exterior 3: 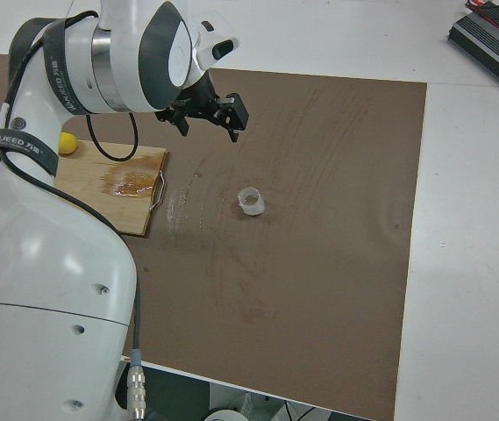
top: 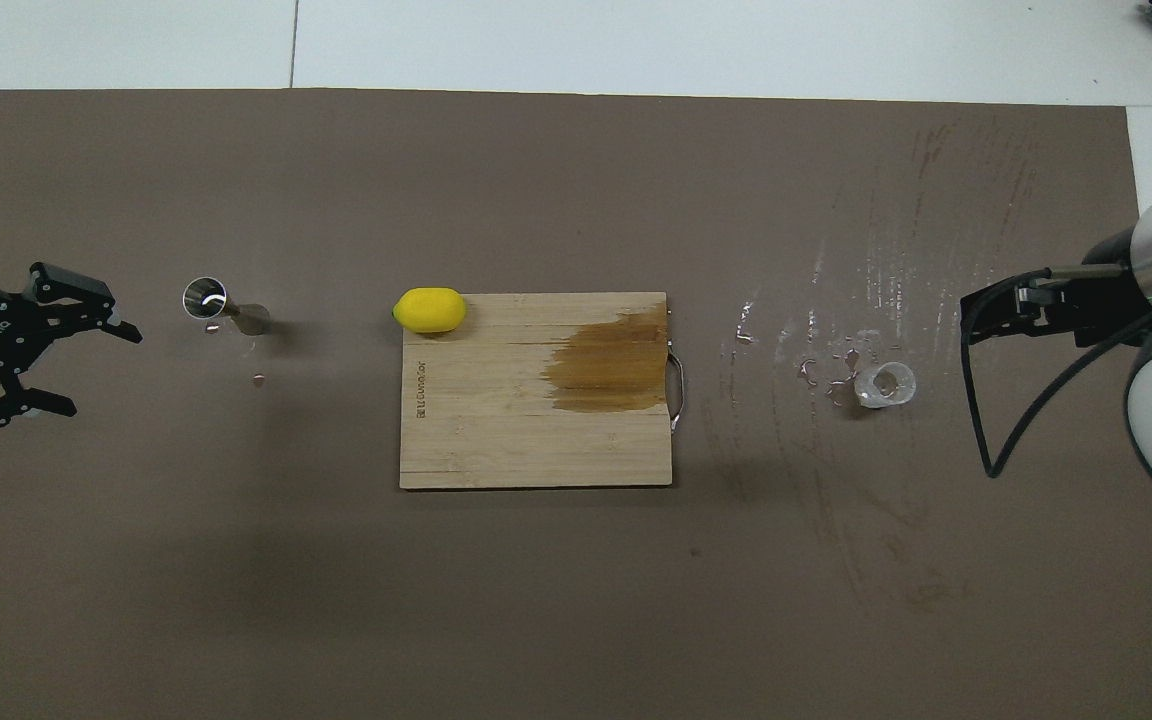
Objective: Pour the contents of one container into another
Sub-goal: 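Open the left gripper and reach toward the small metal cup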
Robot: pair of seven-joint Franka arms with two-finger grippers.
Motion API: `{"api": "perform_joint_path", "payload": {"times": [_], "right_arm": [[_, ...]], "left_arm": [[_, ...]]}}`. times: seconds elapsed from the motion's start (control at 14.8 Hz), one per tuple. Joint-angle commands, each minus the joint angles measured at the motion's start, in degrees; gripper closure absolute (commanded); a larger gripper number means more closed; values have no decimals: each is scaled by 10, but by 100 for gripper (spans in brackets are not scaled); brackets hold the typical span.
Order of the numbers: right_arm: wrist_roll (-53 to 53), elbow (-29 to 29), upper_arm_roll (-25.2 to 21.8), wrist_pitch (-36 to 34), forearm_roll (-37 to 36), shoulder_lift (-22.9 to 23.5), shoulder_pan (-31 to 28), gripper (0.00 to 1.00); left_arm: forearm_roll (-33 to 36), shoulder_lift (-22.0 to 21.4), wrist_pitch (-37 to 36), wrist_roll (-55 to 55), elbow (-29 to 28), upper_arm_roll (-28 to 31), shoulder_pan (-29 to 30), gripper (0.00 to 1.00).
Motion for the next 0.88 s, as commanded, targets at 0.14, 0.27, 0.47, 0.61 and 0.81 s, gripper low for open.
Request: {"api": "perform_joint_path", "payload": {"times": [0.14,0.27,0.47,0.61,0.81], "right_arm": [[-14,-15,3,7,-1,-15,-7,0],[-13,-15,3,6,0,-15,-8,0],[-13,-15,3,6,0,-15,-8,0],[-12,-15,3,5,0,-15,-8,0],[-13,-15,3,5,0,-15,-8,0]], "left_arm": [[-148,-18,114,-176,-104,35,2,0],[-224,-26,168,-232,-146,43,4,0],[-341,-33,239,-287,-192,48,6,0],[-418,-33,289,-315,-216,47,17,0],[-504,-33,334,-314,-257,45,15,0]]}}
